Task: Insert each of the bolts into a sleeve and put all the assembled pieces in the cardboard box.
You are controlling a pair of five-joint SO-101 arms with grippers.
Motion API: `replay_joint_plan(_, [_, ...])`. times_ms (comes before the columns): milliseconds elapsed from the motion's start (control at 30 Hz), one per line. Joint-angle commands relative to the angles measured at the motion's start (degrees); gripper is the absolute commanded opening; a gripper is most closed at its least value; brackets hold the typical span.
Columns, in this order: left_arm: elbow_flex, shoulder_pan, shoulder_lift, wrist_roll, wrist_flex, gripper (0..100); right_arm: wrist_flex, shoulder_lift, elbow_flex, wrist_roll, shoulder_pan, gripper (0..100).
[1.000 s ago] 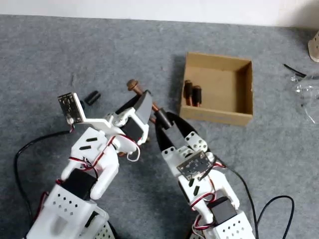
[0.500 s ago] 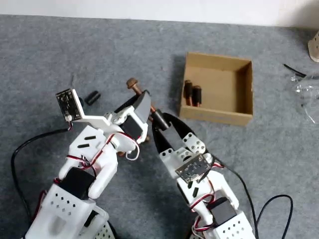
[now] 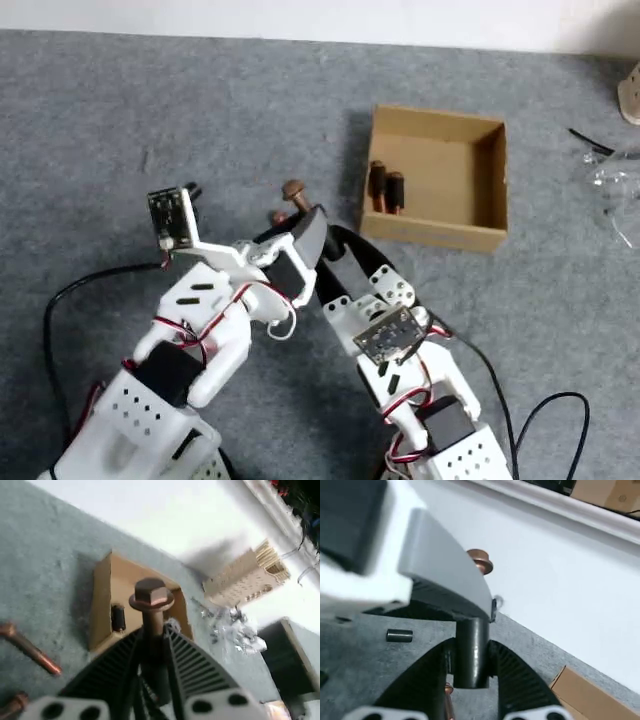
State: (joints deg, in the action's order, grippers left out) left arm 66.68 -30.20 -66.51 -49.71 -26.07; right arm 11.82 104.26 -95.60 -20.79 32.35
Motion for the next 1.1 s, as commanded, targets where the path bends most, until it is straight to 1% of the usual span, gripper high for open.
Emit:
replay_joint_plan(0, [0.40, -1.80, 0.75, -0.09, -0.62, 1, -2.59, 1.19, 0.31, -0.18, -1.19, 0.4])
replay_joint_plan(133, [0.40, -1.63, 0.75, 0.09, -0.70, 1, -2.59, 1.19, 0.04, -0.18, -1.19, 0.4])
replay_joint_plan(267, [0.40, 0.75, 0.40, -0.18, -0.70, 2, -2.59, 1.19, 0.04, -0.18, -1.19, 0.4])
replay_joint_plan(333, [0.48, 1.36, 0.75, -0.18, -0.70, 8, -2.59, 1.19, -0.13, -0.18, -1.19, 0.4])
replay_joint_plan(433, [0.92, 1.36, 0.75, -0.18, -0.70, 23, -2.59, 1.19, -1.80, -0.18, -1.19, 0.4])
replay_joint_plan(467, [1.10, 1.36, 0.75, -0.18, -0.70, 26, -2.68, 1.19, -2.33, -0.18, -1.19, 0.4])
replay_joint_plan(500, [1.27, 1.36, 0.75, -0.18, -0.70, 28, -2.86, 1.19, -2.86, -0.18, -1.19, 0.4])
replay_joint_plan(600, [1.27, 2.24, 0.75, -0.18, -0.79, 28, -2.68, 1.19, -2.95, -0.18, -1.27, 0.4])
replay_joint_plan(767, [1.01, 6.55, 0.31, -0.26, -0.79, 28, -2.95, 1.19, -5.49, -0.18, -1.27, 0.4])
replay_joint_plan(933, [-0.75, 15.52, -2.07, -6.33, -0.79, 28, -0.22, 1.10, -6.11, -0.18, -3.21, 0.4])
replay_joint_plan(1000, [-0.57, 17.45, -4.97, -6.42, -0.88, 28, -0.13, 1.10, -6.11, -0.09, -4.18, 0.4])
replay_joint_plan(1067, [-0.04, 17.71, -8.66, -6.42, -2.90, 28, -0.48, 1.10, -6.11, 0.26, -5.23, 0.4])
